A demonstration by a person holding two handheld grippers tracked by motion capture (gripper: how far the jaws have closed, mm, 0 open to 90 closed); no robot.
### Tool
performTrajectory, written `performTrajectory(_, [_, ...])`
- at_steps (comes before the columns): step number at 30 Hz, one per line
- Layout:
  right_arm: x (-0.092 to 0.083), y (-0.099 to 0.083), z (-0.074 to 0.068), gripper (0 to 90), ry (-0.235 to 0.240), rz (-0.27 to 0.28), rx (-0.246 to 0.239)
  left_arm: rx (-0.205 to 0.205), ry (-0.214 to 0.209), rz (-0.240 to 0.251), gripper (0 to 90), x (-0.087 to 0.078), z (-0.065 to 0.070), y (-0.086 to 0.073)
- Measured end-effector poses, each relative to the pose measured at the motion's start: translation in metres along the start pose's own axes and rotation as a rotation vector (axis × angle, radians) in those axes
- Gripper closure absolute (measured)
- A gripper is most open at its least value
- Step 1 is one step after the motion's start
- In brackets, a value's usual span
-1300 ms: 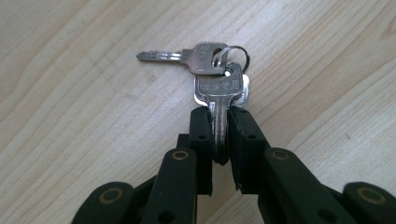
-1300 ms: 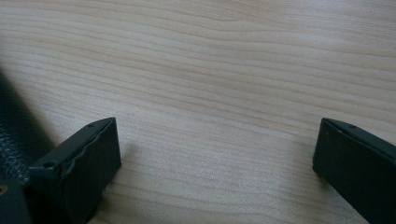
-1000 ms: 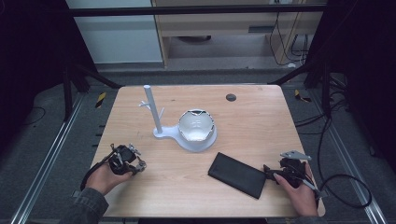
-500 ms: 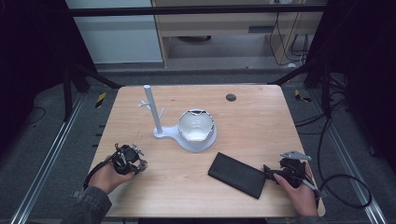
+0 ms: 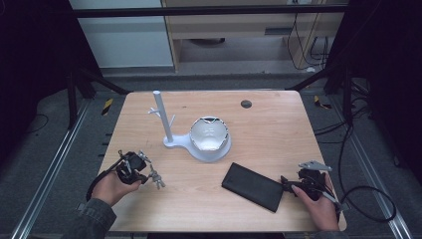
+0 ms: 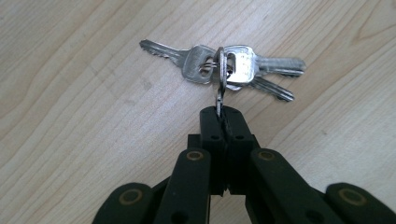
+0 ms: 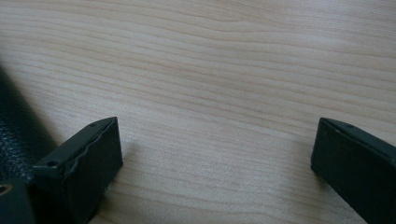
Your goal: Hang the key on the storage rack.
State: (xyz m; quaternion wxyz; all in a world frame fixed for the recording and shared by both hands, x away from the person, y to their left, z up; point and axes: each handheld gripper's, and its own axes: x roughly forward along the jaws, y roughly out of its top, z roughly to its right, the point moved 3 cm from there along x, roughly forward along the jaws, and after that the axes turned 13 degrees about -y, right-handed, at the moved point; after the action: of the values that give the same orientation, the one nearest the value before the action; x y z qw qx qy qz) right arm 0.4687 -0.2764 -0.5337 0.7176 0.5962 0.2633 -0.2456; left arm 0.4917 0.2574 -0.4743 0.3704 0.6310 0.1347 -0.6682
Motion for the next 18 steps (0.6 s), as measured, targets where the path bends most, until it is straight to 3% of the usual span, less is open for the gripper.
performTrajectory(5, [0.0,0.0,0.0,2.2,0.0,0.0,0.0,0.009,0.004,0.047,88.4,-0.02,0.003,0.006])
performTrajectory(7, [0.0,0.0,0.0,2.2,0.0,0.0,0.001,0.023,0.005,0.072,88.4,-0.037,0.007,0.012])
performTrajectory(9, [0.0,0.0,0.0,2.2,0.0,0.001,-0.001,0.027,0.006,0.073,88.3,-0.042,0.008,0.014])
performTrajectory(18, [0.0,0.0,0.0,2.2,0.0,0.0,0.001,0.054,0.043,0.119,88.3,-0.093,0.015,0.039])
